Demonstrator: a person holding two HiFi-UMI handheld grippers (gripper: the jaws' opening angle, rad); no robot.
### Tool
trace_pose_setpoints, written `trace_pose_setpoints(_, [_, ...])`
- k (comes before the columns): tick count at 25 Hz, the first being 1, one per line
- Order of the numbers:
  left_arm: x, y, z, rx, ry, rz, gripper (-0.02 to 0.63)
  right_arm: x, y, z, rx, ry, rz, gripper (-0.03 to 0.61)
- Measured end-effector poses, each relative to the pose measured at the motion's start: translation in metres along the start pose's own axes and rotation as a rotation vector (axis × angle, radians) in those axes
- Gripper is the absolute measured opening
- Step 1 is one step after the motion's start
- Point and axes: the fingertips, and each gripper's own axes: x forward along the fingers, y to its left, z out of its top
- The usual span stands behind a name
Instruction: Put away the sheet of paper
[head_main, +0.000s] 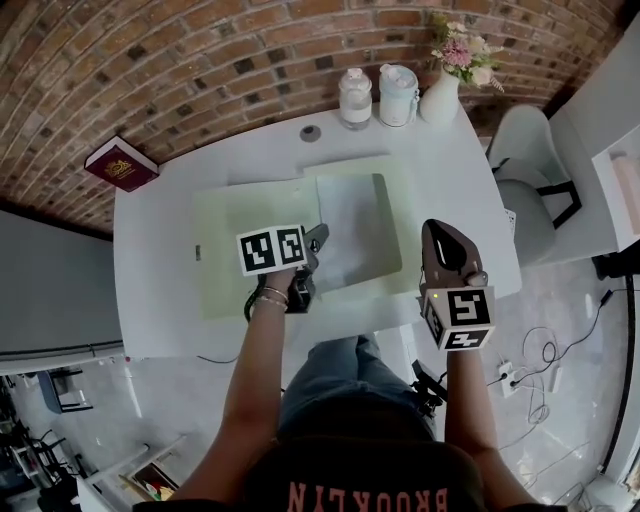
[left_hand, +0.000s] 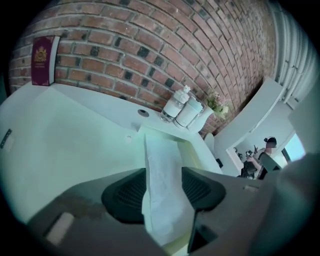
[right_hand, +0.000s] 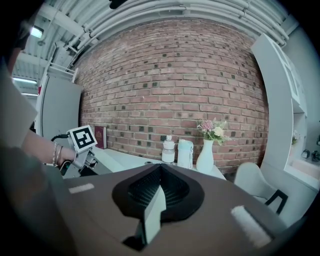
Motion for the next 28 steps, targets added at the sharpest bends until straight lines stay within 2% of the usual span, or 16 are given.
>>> trace_pose_setpoints(2, [-0.012,0.003,0.004,0.008,-0.046,0.008,0.147,0.0,0.003,0.004,-0.004,-0.012,0.003,0.002])
trace_pose_setpoints(3, [-0.018,0.005,0.008,0.021,-0.072,0.012,0.014,0.0,0.004,0.006,-0.006,-0.018,0.003,0.002])
trace_pose_setpoints(4, [-0.023,0.005,0.011,0.035,-0.096,0.005,-0.003,-0.001,0.005,0.008,-0.007,-0.025,0.001,0.002])
trace_pose_setpoints(9, [-0.049,-0.003,0.027,0.109,-0.185,-0.048,-0.005,-0.008,0.013,0.014,-0.012,-0.029,-0.025,0.002])
trace_pose_setpoints(22, [-0.16,-0.006,0.053,0.471,-0.468,0.033,-0.005,-0.057,0.054,0.039,-0.032,-0.078,-0.16,0.0])
trace_pose_setpoints(28, [-0.211,-0.018,0.054,0.571,-0.599,-0.009,-0.006,-0.088,0.08,0.049,-0.041,-0.115,-0.211,0.0])
